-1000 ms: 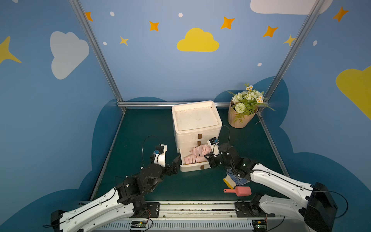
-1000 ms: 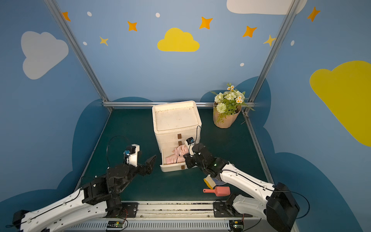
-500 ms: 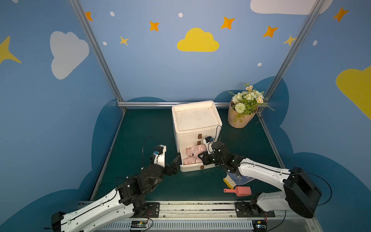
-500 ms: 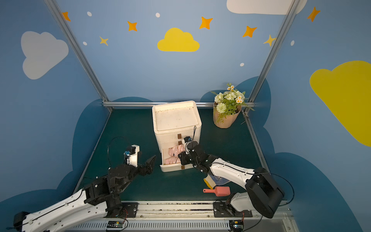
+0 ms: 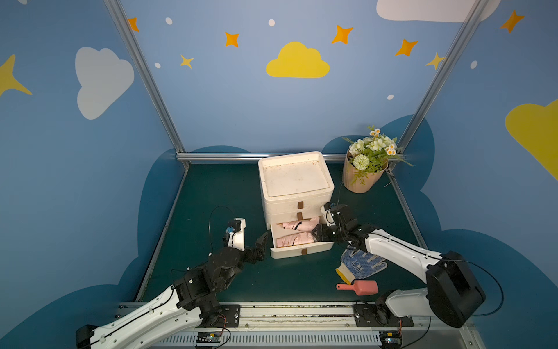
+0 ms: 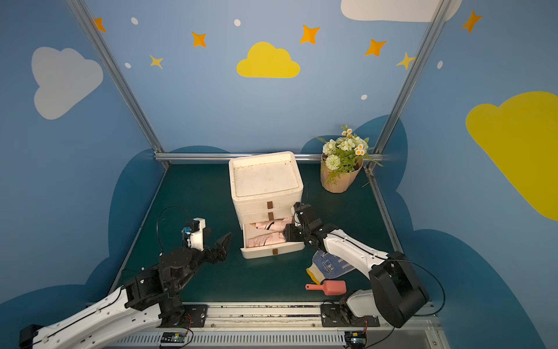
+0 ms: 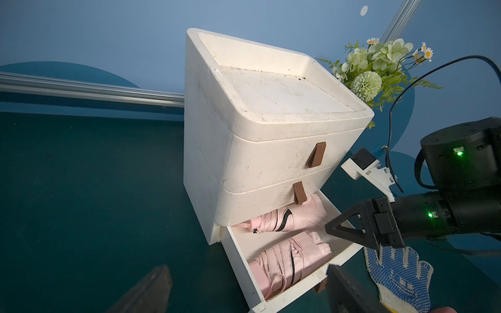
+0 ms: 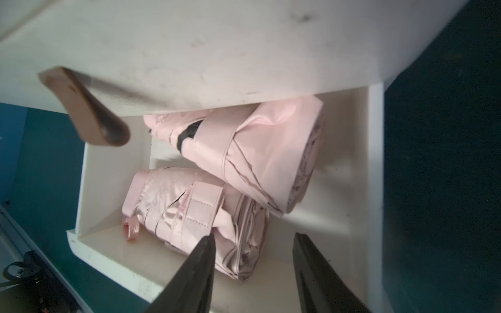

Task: Place the umbrella in the drawer by color
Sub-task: Place the umbrella in the drawer.

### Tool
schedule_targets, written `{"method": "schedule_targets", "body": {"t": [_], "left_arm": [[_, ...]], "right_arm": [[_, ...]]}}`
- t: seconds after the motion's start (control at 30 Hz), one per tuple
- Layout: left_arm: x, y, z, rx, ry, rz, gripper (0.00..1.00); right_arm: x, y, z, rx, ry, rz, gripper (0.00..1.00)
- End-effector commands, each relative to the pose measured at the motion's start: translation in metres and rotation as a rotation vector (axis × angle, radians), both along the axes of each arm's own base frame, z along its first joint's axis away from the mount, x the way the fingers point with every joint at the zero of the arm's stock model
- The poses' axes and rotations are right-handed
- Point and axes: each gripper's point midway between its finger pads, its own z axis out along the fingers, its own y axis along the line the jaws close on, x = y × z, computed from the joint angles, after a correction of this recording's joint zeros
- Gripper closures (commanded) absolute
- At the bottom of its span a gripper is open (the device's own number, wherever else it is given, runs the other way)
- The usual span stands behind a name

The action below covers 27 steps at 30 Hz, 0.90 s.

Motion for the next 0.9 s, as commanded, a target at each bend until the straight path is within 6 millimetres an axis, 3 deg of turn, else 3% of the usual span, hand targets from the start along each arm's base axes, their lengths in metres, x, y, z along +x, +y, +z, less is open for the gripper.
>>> {"method": "schedule_targets", "body": {"t": [0.0,0.2,0.47,0.77,0.87], "left_arm": [[0.001,0.000,0.001,-0.018,0.002,0.002,0.06],[0.005,0.001,0.005,-0.015,-0.006,0.019,0.06],[0.023,-0.005,0.024,0.023,-0.032,0.055,0.06],[0.067,-0.007,0.045,0.026,-0.004,0.141,0.00],[0.088,-0.008,0.044,0.015,0.046,0.166,0.00]], "right_arm": [[0.003,-0.008,0.024,-0.091,-0.079,0.069,0.50],[-0.001,0.005,0.044,-0.073,-0.145,0.155,0.57],[-0.041,0.020,0.072,-0.078,-0.288,0.316,0.58],[-0.090,0.009,0.069,0.005,-0.322,0.337,0.59],[-0.101,0.005,0.056,0.037,-0.300,0.323,0.61]]}}
